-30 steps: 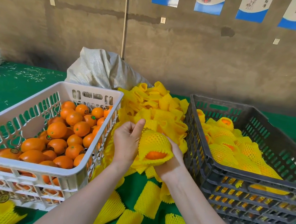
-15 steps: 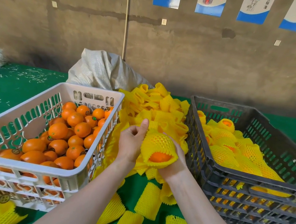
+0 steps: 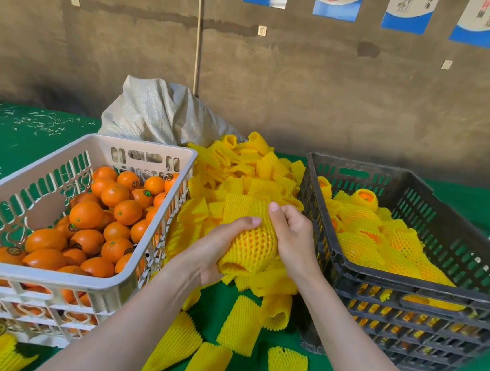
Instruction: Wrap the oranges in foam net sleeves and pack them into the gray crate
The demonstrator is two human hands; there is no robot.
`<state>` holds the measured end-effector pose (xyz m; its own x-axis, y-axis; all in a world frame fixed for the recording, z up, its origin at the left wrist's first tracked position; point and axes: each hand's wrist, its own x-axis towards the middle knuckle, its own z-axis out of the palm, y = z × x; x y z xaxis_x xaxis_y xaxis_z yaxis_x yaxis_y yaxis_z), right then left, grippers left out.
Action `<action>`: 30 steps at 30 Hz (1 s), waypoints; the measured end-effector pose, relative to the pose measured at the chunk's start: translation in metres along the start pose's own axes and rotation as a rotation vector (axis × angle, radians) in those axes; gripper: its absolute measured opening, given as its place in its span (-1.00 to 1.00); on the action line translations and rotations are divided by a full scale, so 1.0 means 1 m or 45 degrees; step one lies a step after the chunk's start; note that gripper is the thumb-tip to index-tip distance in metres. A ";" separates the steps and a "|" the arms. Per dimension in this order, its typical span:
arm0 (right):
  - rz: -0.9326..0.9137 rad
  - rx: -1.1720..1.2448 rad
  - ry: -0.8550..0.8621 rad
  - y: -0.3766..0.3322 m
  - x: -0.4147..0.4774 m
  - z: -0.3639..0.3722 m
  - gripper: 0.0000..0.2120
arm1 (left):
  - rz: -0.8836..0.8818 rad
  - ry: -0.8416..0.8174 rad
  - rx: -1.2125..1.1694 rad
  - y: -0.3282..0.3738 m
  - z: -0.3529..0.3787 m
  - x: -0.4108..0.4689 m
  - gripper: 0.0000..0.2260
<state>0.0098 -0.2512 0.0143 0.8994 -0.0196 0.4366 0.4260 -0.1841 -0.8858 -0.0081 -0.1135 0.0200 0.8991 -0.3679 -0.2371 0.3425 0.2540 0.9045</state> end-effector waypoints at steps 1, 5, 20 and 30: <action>0.014 0.035 -0.038 -0.001 0.001 -0.001 -0.69 | 0.008 -0.007 0.049 0.000 0.000 -0.001 -0.50; 0.058 0.120 0.063 0.002 -0.004 0.000 -0.84 | 0.189 0.064 0.041 0.000 0.002 -0.001 -0.42; 0.405 0.578 0.004 0.003 -0.019 -0.009 -0.33 | 0.509 0.299 0.285 0.011 0.052 0.022 -0.86; 0.302 0.146 0.506 0.014 0.028 -0.122 -0.44 | 0.853 0.425 0.813 -0.013 0.143 0.083 -0.72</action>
<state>0.0286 -0.3742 0.0335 0.8755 -0.4267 0.2268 0.2416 -0.0200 -0.9702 0.0236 -0.2750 0.0390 0.9179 -0.0278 0.3958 -0.3898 -0.2496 0.8864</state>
